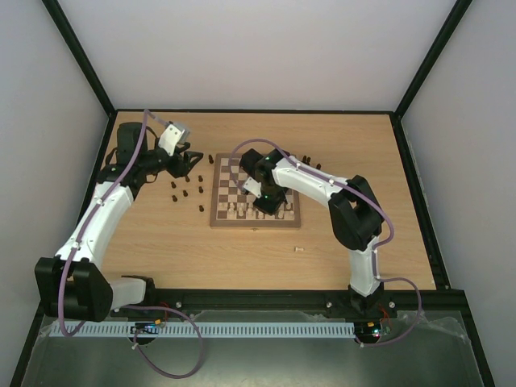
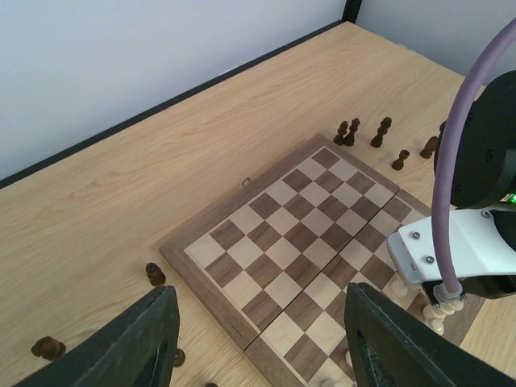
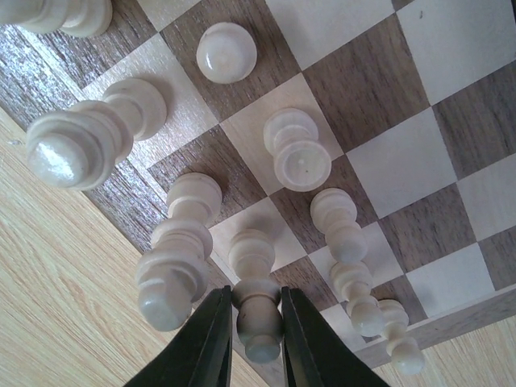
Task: Set up the chess pieces on the board
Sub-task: Place the chess piece on the chessboard, then pick up the chess piece from the chessboard.
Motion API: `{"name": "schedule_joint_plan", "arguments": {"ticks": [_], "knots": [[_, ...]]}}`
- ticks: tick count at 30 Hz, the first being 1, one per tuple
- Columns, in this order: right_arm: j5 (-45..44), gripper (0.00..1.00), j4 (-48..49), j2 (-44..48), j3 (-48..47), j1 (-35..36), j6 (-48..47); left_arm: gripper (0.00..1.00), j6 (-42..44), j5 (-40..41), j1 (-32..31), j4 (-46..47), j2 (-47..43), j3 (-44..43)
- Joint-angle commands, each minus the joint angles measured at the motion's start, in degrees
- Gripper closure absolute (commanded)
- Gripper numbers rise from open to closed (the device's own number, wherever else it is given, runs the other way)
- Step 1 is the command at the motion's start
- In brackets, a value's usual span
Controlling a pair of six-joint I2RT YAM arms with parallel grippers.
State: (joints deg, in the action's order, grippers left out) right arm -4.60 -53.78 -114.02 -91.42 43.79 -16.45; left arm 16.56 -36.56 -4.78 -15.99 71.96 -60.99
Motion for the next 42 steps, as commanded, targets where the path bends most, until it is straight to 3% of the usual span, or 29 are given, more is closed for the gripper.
{"name": "schedule_joint_plan", "arguments": {"ticks": [1, 14, 25, 32, 42], "knots": [[-0.5, 0.81, -2.6, -1.2, 0.5, 0.3, -0.2, 0.41, 0.8, -1.5, 0.6, 0.3, -1.2, 0.3], [0.4, 0.78, -3.2, -0.2, 1.0, 0.3, -0.2, 0.40, 0.9, -1.8, 0.6, 0.4, -1.1, 0.1], [1.9, 0.72, -5.9, 8.2, -4.2, 0.3, -0.1, 0.40, 0.9, -1.8, 0.6, -0.3, -1.4, -0.6], [2.3, 0.69, -1.9, 21.0, 6.8, 0.1, 1.8, 0.40, 1.2, -1.7, 0.6, -0.9, -2.3, -0.7], [9.4, 0.54, 6.5, 40.6, 28.9, -4.7, 0.1, 0.38, 2.6, -3.3, 0.6, -3.4, -3.4, -1.9]]}}
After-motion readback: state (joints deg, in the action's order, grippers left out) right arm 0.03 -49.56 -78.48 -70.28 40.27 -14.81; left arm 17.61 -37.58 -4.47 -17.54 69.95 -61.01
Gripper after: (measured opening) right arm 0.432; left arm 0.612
